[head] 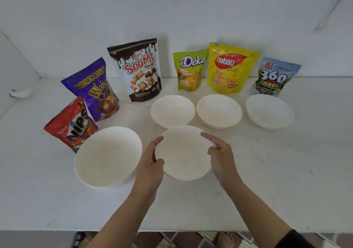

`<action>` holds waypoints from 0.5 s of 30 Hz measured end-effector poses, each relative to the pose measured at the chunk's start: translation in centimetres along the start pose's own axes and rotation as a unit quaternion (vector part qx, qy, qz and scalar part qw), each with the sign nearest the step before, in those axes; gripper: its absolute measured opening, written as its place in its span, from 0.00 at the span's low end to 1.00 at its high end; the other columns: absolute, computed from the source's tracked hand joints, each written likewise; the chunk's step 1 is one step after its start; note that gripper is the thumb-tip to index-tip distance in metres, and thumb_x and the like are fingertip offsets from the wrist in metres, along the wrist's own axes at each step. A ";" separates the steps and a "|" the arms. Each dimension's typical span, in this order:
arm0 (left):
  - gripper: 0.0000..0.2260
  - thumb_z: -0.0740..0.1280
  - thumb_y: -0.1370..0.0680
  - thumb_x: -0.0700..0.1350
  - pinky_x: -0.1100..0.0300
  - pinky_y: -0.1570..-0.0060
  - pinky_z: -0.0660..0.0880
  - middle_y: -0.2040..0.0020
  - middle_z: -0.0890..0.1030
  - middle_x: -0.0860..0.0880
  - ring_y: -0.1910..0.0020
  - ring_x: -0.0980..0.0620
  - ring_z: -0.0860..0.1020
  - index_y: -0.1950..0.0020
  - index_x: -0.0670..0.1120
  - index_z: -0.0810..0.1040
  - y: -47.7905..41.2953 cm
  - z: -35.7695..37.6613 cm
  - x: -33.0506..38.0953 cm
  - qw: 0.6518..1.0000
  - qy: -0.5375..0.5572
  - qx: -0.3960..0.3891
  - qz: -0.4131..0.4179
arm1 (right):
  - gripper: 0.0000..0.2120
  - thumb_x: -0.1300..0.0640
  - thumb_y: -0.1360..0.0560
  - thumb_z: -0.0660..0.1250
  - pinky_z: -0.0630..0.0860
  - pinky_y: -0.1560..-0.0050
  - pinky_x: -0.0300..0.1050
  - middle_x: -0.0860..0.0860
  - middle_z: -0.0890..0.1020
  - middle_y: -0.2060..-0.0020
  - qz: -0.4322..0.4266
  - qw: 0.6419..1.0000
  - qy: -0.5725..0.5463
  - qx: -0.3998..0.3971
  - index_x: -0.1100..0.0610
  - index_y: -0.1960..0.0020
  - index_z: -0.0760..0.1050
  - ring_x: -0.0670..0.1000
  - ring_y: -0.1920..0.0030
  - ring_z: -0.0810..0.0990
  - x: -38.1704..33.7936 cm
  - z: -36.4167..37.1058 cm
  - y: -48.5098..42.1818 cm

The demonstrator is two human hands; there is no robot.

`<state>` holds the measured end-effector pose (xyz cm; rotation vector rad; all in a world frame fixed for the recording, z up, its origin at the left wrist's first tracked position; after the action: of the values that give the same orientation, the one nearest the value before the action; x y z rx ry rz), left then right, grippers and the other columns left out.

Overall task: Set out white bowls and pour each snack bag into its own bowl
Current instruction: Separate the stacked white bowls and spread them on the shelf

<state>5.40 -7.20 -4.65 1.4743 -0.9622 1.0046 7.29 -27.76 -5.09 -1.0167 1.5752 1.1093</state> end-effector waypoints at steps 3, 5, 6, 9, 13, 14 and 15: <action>0.30 0.55 0.21 0.28 0.55 0.35 0.68 0.38 0.72 0.65 0.33 0.50 0.68 0.29 0.57 0.71 0.6 -0.1 -0.3 1.000 -0.023 0.010 0.018 | 0.28 0.73 0.24 0.54 0.70 0.32 0.46 0.44 0.79 0.39 -0.007 1.000 0.012 -0.003 0.50 0.35 0.80 0.49 0.35 0.74 0.6 0.9 0.4; 0.28 0.55 0.20 0.29 0.54 0.32 0.68 0.39 0.70 0.68 0.33 0.52 0.67 0.27 0.57 0.69 0.7 -0.1 -0.1 0.998 -0.054 0.011 0.030 | 0.28 0.73 0.24 0.54 0.68 0.32 0.44 0.44 0.78 0.37 -0.007 1.000 0.009 0.003 0.51 0.35 0.80 0.47 0.33 0.72 0.6 1.1 0.6; 0.28 0.56 0.19 0.30 0.52 0.29 0.67 0.37 0.71 0.66 0.32 0.51 0.67 0.26 0.57 0.68 0.7 -0.2 0.0 0.997 -0.068 0.011 0.034 | 0.28 0.73 0.24 0.54 0.66 0.33 0.42 0.44 0.79 0.37 -0.008 1.000 0.012 0.002 0.51 0.36 0.80 0.45 0.34 0.72 0.4 1.1 0.6; 0.25 0.61 0.18 0.37 0.53 0.25 0.62 0.24 0.66 0.58 0.24 0.51 0.62 0.25 0.60 0.66 0.5 -0.2 0.9 0.989 -0.132 0.012 0.067 | 0.24 0.70 0.24 0.58 0.70 0.45 0.33 0.40 0.79 0.51 -0.031 0.998 0.053 -0.013 0.48 0.39 0.81 0.36 0.53 0.75 -0.3 0.9 0.5; 0.23 0.66 0.19 0.44 0.79 0.38 0.54 0.22 0.52 0.67 0.31 0.73 0.54 0.28 0.64 0.67 1.8 0.4 4.6 0.945 -0.268 -0.004 0.187 | 0.14 0.60 0.21 0.66 0.67 0.46 0.23 0.38 0.82 0.43 -0.101 0.991 0.083 0.004 0.44 0.41 0.80 0.34 0.43 0.76 -2.4 0.3 0.1; 0.22 0.67 0.19 0.44 0.86 0.43 0.52 0.23 0.53 0.69 0.33 0.75 0.54 0.29 0.64 0.68 1.9 0.3 5.4 0.939 -0.280 -0.007 0.202 | 0.13 0.59 0.21 0.67 0.65 0.43 0.21 0.38 0.82 0.41 -0.125 0.988 0.089 0.007 0.44 0.40 0.80 0.33 0.41 0.76 -3.4 0.3 0.1; 0.21 0.67 0.19 0.45 0.89 0.48 0.51 0.24 0.55 0.69 0.34 0.76 0.56 0.31 0.65 0.69 2.0 0.2 6.2 0.934 -0.285 -0.007 0.215 | 0.13 0.59 0.21 0.68 0.65 0.41 0.21 0.38 0.82 0.41 -0.147 0.985 0.093 0.005 0.45 0.40 0.80 0.32 0.40 0.75 -4.3 0.5 0.1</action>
<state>5.56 -7.99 1.81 1.6135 -1.7658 0.8728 8.24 -26.78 -0.97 -1.3298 1.5104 0.8225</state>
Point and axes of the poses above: each hand's wrist, its own y-axis away from the middle knuckle, its own z-axis out of the palm, x = y × z, the point moved 6 cm from there along -y, towards the middle knuckle
